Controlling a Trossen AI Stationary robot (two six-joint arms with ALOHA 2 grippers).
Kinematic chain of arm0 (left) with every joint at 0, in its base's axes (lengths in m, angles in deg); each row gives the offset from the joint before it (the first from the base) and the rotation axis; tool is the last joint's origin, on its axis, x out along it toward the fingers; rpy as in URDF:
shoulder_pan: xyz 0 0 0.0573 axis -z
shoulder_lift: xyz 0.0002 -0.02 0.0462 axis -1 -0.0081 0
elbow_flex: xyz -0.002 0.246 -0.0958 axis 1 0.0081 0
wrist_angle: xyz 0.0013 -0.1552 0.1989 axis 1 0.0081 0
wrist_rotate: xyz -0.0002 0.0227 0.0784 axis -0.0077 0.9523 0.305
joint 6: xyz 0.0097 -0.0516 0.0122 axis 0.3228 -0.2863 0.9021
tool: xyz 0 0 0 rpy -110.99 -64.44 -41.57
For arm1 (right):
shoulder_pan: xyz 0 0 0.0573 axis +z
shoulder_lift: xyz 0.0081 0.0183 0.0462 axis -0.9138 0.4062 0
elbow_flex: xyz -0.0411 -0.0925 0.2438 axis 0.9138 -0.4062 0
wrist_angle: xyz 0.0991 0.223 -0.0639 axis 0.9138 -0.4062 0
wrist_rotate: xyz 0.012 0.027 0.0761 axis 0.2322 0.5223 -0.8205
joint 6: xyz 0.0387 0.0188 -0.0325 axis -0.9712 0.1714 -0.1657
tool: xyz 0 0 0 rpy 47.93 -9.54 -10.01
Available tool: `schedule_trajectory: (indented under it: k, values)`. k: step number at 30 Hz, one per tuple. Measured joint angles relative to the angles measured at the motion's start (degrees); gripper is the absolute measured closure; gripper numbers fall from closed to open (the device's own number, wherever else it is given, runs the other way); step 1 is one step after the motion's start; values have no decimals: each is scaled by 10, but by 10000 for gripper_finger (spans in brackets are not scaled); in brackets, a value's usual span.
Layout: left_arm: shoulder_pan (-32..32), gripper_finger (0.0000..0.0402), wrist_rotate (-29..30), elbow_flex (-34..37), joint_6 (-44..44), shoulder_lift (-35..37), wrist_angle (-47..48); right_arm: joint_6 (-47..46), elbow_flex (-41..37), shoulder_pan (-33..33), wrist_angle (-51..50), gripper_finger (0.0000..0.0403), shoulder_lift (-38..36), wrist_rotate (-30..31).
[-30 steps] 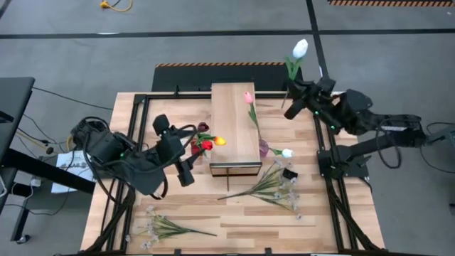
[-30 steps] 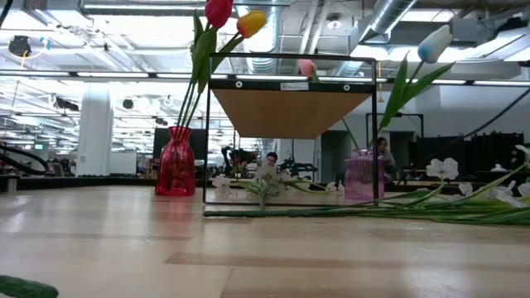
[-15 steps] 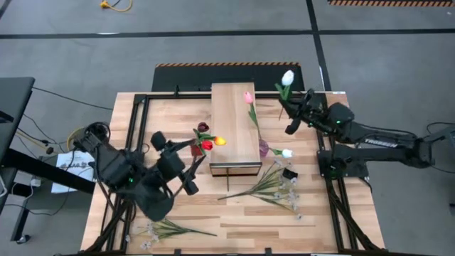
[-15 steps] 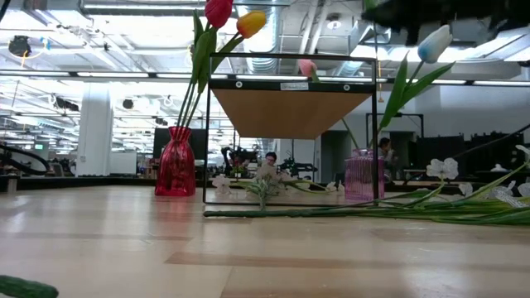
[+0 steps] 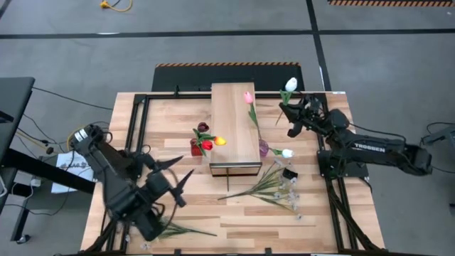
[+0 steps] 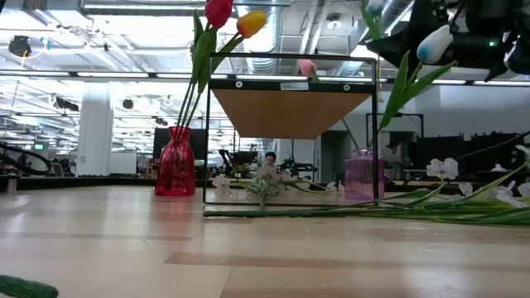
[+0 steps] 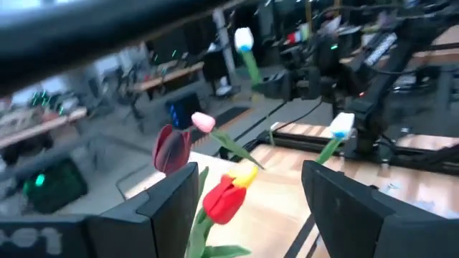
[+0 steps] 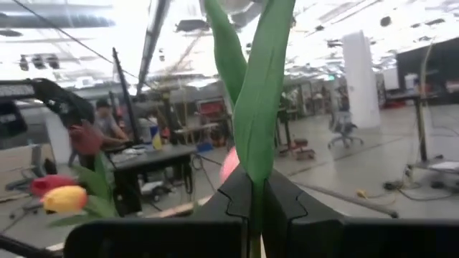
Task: Pick and place flowers into a vace then onto a shelf
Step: Put the light blue tulip into the purple flower vase
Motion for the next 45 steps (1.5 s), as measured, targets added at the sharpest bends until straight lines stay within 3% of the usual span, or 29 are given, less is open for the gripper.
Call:
schedule_trajectory:
  k: [4, 7, 12, 20, 26, 34, 45]
  values:
    - [59, 163, 27, 15, -25, 19, 63, 15, 0, 3, -3, 401, 9, -1]
    - [90, 163, 29, 15, 0, 39, 112, 15, 0, 3, -3, 401, 21, -1]
    - [118, 163, 30, 45, 99, 111, 109, 25, 0, 18, 3, 400, 51, -2]
    - [141, 163, 28, 203, 72, 303, 109, 30, 0, 16, 111, 400, 109, -54]
    - [192, 163, 28, 287, 27, 401, 67, 30, 0, 19, 111, 400, 136, -61]
    - [207, 163, 26, 378, 76, 385, -110, 28, 0, 38, 130, 400, 179, -63]
    - [207, 163, 27, 380, 100, 336, -127, -34, 0, 86, 147, 400, 229, -55]
